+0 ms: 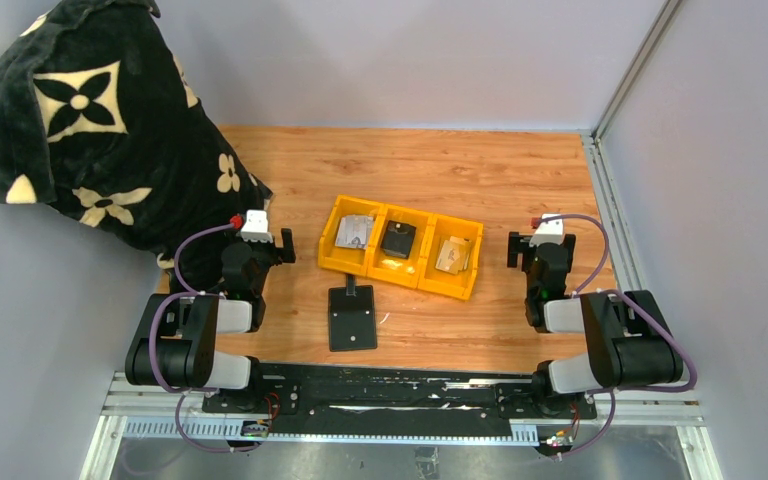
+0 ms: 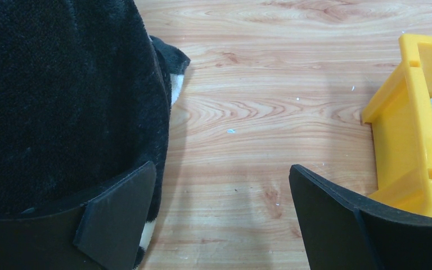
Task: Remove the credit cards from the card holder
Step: Reset both arms
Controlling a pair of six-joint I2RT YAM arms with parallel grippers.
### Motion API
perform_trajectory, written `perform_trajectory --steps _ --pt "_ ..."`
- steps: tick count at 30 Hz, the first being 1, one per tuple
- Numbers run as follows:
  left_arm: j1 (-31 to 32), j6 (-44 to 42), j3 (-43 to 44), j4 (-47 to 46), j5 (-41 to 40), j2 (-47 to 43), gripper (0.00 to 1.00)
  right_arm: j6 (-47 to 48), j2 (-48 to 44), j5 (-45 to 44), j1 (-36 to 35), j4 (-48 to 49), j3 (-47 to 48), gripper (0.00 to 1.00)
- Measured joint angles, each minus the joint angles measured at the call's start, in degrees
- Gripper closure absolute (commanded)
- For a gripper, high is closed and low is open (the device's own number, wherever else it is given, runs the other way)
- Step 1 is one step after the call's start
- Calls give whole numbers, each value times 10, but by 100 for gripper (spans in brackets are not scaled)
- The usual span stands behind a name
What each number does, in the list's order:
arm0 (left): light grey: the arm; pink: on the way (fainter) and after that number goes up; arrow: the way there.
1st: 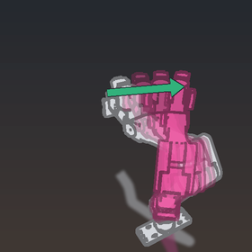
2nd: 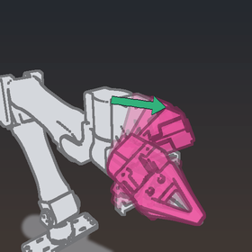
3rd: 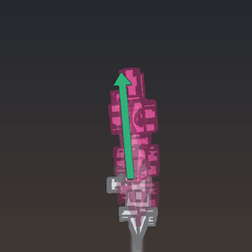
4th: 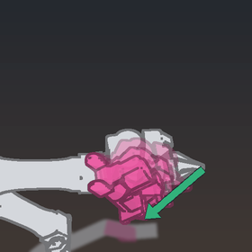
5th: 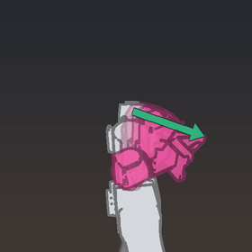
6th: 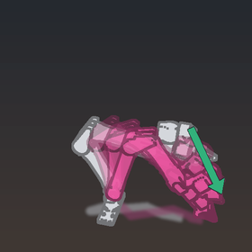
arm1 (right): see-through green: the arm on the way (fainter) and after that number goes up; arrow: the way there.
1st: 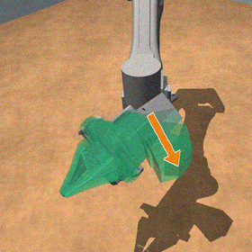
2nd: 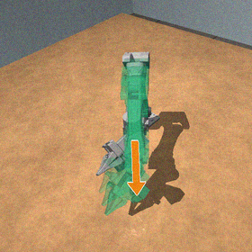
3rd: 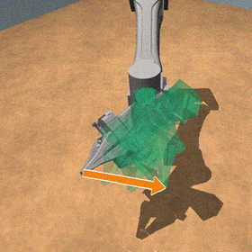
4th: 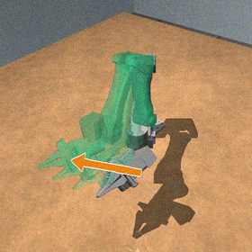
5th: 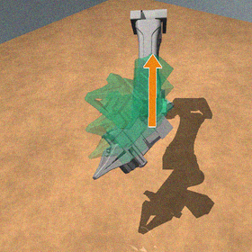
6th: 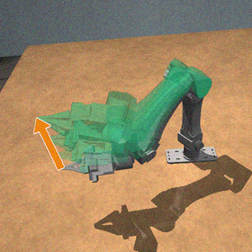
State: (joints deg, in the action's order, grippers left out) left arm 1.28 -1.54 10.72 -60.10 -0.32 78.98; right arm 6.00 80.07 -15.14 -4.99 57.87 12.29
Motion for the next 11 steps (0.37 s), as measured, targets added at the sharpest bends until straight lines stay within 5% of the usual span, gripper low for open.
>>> perform_trajectory --steps 11 --pt "0 0 0 0 0 0 0 -2 2 -6 0 0 0 6"
